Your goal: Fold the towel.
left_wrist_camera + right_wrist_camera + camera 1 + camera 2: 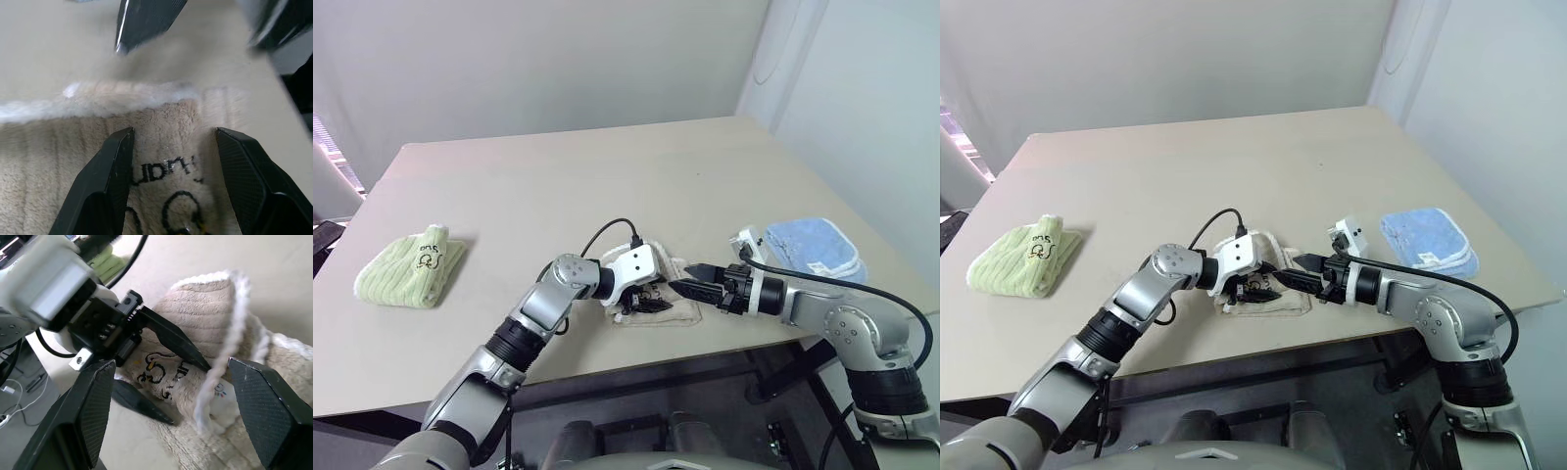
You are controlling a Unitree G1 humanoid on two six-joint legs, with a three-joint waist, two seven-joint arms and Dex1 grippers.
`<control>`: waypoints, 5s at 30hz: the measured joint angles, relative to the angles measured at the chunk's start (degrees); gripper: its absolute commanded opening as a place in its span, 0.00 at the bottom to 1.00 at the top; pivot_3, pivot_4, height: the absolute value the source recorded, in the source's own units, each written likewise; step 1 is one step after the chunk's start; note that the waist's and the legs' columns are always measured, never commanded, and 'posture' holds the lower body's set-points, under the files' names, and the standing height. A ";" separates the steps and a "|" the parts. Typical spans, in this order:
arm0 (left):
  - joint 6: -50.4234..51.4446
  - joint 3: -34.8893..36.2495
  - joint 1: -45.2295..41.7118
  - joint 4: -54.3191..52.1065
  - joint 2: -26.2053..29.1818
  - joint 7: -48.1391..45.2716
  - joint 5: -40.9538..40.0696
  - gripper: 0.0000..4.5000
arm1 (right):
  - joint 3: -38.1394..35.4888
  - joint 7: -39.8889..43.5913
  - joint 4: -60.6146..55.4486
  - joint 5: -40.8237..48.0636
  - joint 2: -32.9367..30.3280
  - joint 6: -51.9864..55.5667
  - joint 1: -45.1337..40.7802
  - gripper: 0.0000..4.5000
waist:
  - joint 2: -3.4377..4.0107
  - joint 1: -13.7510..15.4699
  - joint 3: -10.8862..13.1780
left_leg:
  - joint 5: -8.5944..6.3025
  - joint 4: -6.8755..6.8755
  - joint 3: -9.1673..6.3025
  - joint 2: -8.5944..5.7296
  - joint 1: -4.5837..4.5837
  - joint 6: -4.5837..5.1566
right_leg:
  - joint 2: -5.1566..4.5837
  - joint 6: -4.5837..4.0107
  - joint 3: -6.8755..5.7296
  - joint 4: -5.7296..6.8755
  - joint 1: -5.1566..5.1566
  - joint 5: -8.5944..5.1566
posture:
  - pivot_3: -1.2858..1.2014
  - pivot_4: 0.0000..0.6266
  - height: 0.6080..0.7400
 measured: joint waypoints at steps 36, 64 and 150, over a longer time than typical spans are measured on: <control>4.40 3.32 1.15 -5.75 1.37 -8.53 -7.59 0.01 | -2.98 -1.39 1.90 -1.59 0.38 -1.45 0.19 0.86 | 0.00 0.07 0.01 | 0.00 0.00 0.00 0.01 -0.01 0.00 | -0.02 0.00 -0.01 -0.04 0.00 -0.01 | 0.52 0.00 1.00; 5.35 13.23 -1.46 -6.99 4.38 -10.92 -15.51 0.33 | -5.07 -1.24 2.17 -0.81 0.75 -4.19 0.52 0.56 | 0.01 -0.28 0.04 | -0.01 -0.05 -0.01 0.06 -0.02 0.01 | 0.02 0.00 -0.02 -0.05 -0.06 -0.02 | 0.52 0.00 1.00; -2.80 14.92 20.23 -18.89 17.07 -8.26 -13.40 0.00 | 5.95 20.00 50.91 -9.47 9.47 18.06 -25.10 0.98 | 0.02 -2.99 -0.03 | -0.04 -0.10 -0.01 0.20 0.20 0.05 | 0.13 -0.05 -0.03 0.14 -0.02 -0.01 | 0.52 0.00 1.00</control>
